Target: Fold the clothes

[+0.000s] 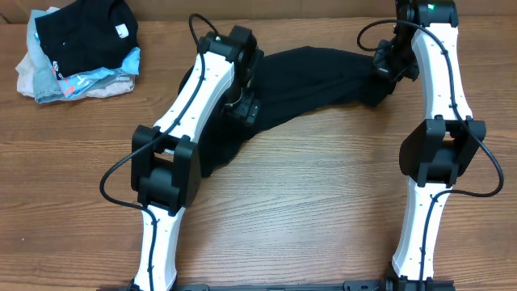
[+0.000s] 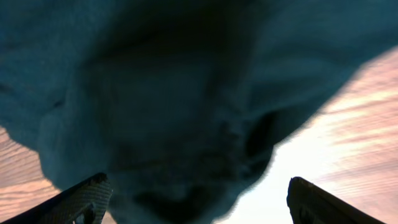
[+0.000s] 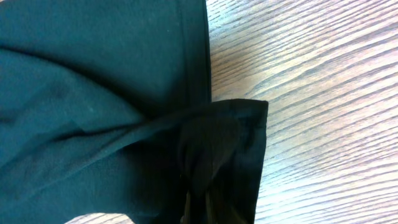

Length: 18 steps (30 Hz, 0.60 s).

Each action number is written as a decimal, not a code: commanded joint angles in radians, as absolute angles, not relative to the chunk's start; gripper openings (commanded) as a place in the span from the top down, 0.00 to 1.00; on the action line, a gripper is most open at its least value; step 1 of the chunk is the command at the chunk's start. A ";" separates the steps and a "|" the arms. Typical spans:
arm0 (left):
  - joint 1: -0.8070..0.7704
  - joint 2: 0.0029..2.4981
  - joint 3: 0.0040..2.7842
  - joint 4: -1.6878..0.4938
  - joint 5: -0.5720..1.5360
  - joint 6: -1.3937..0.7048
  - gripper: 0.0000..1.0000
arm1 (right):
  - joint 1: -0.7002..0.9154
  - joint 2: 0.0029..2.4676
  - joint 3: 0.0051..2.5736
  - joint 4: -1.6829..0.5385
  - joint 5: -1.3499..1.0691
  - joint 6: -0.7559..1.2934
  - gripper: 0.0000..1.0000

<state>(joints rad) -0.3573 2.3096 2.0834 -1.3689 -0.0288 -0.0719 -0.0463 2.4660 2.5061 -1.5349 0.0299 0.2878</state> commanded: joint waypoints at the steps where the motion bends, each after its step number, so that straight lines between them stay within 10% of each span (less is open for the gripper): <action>1: -0.355 2.323 2.024 -1.337 -0.052 -0.079 0.08 | -0.054 2.461 2.535 -1.527 0.031 0.289 0.96; 12: -0.358 2.323 1.950 -1.257 -0.064 -0.078 0.22 | -0.054 2.461 2.535 -1.520 0.031 0.289 0.96; 18: -0.359 2.322 1.951 -1.246 -0.063 -0.079 0.92 | -0.054 2.461 2.535 -1.520 0.031 0.289 0.96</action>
